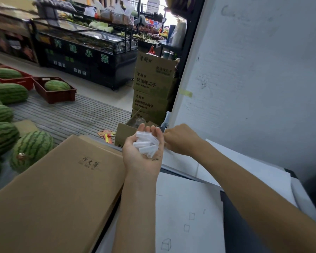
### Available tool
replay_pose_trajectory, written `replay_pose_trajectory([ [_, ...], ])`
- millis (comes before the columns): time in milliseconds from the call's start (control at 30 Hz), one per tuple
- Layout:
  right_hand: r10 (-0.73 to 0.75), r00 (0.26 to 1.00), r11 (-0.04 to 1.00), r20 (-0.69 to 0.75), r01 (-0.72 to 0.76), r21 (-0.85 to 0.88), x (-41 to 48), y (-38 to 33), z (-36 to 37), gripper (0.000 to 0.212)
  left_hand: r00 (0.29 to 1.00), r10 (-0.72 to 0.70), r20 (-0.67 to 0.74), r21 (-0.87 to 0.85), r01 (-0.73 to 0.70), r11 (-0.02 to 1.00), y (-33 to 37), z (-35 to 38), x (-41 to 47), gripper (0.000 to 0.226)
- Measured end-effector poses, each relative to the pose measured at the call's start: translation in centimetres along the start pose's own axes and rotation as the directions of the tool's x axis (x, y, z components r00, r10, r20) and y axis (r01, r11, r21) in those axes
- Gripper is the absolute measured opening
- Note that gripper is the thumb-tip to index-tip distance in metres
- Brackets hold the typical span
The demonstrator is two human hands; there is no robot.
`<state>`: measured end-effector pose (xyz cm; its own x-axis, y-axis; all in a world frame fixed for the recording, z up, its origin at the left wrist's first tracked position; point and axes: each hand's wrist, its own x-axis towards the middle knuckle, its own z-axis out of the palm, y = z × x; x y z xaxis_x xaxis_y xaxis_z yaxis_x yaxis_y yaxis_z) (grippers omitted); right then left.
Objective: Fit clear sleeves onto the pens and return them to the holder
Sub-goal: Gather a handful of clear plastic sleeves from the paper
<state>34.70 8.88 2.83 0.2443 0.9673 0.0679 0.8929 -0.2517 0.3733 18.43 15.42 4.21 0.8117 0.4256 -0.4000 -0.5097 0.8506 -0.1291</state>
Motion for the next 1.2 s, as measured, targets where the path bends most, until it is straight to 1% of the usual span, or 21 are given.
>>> replay_pose_trajectory([
  [67, -0.020, 1.000, 1.000, -0.008, 0.020, -0.014, -0.2, 0.3, -0.1, 0.012, 1.000, 0.000, 0.006, -0.001, 0.000, 1.000, 0.2, 0.0, -0.1, 0.027],
  [167, 0.070, 0.994, 0.997, -0.082, -0.071, -0.016, -1.7, 0.7, -0.5, 0.012, 1.000, -0.014, 0.019, -0.016, 0.014, 1.000, 0.5, -0.1, -0.4, 0.033],
  [233, 0.212, 0.964, 0.976, -0.158, -0.200, 0.087, -3.3, 0.7, -1.1, 0.012, 1.000, -0.016, 0.021, 0.000, 0.016, 1.000, 0.4, -0.1, -0.6, 0.033],
  [267, 0.319, 0.927, 0.940, -0.198, -0.283, 0.192, -4.2, 0.5, -1.5, 0.010, 1.000, -0.011, 0.021, 0.026, 0.011, 1.000, 0.3, 0.0, -0.7, 0.031],
  [300, 0.440, 0.872, 0.874, -0.213, -0.360, 0.328, -5.0, 0.0, -2.0, 0.010, 1.000, -0.004, 0.021, 0.055, 0.003, 0.998, 0.2, 0.2, -0.9, 0.029],
  [333, 0.554, 0.809, 0.775, -0.194, -0.417, 0.476, -5.8, -0.5, -2.5, 0.011, 1.000, 0.003, 0.018, 0.078, -0.005, 0.997, 0.0, 0.3, -1.0, 0.028],
  [400, 0.715, 0.696, 0.518, -0.071, -0.459, 0.721, -6.7, -1.4, -3.4, 0.011, 1.000, 0.004, 0.017, 0.103, -0.005, 0.995, -0.5, 0.5, -1.4, 0.026],
  [433, 0.756, 0.655, 0.394, 0.005, -0.461, 0.795, -7.0, -1.5, -3.8, 0.010, 1.000, -0.003, 0.018, 0.117, 0.001, 0.993, -0.8, 0.6, -1.6, 0.026],
  [500, 0.794, 0.585, 0.149, 0.164, -0.449, 0.881, -7.0, -1.6, -4.7, 0.012, 1.000, -0.012, 0.015, 0.139, 0.010, 0.990, -1.1, 0.9, -1.9, 0.028],
  [533, 0.803, 0.543, 0.008, 0.246, -0.423, 0.906, -7.0, -1.6, -5.1, 0.016, 1.000, -0.009, 0.014, 0.144, 0.007, 0.990, -1.2, 1.0, -2.0, 0.027],
  [600, 0.798, 0.446, -0.285, 0.406, -0.315, 0.905, -7.5, -1.7, -6.0, 0.023, 1.000, 0.003, 0.006, 0.157, -0.003, 0.988, -1.3, 1.2, -2.3, 0.026],
  [633, 0.781, 0.413, -0.391, 0.469, -0.262, 0.882, -8.2, -1.9, -6.2, 0.026, 1.000, 0.002, -0.001, 0.168, -0.002, 0.986, -1.3, 1.2, -2.5, 0.026],
  [700, 0.726, 0.400, -0.525, 0.560, -0.203, 0.826, -10.1, -2.8, -6.8, 0.031, 0.999, -0.026, -0.022, 0.173, 0.029, 0.984, -1.5, 1.3, -2.8, 0.026],
  [800, 0.602, 0.439, -0.695, 0.667, -0.123, 0.708, -14.0, -4.9, -7.8, 0.030, 0.995, -0.056, -0.081, 0.181, 0.070, 0.981, -2.5, 1.9, -4.0, 0.018],
  [833, 0.582, 0.446, -0.726, 0.680, -0.091, 0.682, -15.2, -5.6, -8.2, 0.030, 0.994, -0.056, -0.096, 0.215, 0.076, 0.974, -3.0, 2.1, -4.4, 0.018],
  [867, 0.588, 0.440, -0.731, 0.679, -0.070, 0.679, -16.4, -6.3, -8.5, 0.028, 0.992, -0.053, -0.112, 0.256, 0.080, 0.963, -3.6, 2.3, -4.9, 0.019],
  [967, 0.691, 0.360, -0.649, 0.627, -0.072, 0.757, -19.2, -8.6, -9.5, 0.027, 0.986, -0.069, -0.153, 0.341, 0.118, 0.933, -5.6, 2.4, -6.0, 0.022],
  [1033, 0.720, 0.322, -0.646, 0.616, -0.017, 0.764, -20.0, -10.4, -9.7, 0.027, 0.980, -0.088, -0.181, 0.336, 0.145, 0.931, -6.8, 2.5, -6.7, 0.018],
  [1100, 0.728, 0.316, -0.643, 0.609, 0.006, 0.766, -20.2, -12.7, -9.7, 0.026, 0.973, -0.093, -0.212, 0.304, 0.156, 0.940, -7.6, 2.8, -7.2, 0.020],
  [1133, 0.742, 0.317, -0.618, 0.591, -0.019, 0.786, -20.2, -13.8, -9.5, 0.025, 0.971, -0.105, -0.214, 0.276, 0.163, 0.947, -7.8, 3.1, -7.4, 0.023],
  [1200, 0.793, 0.323, -0.515, 0.517, -0.099, 0.852, -20.0, -15.8, -9.0, 0.026, 0.966, -0.138, -0.219, 0.220, 0.187, 0.958, -7.9, 3.8, -8.1, 0.024],
])
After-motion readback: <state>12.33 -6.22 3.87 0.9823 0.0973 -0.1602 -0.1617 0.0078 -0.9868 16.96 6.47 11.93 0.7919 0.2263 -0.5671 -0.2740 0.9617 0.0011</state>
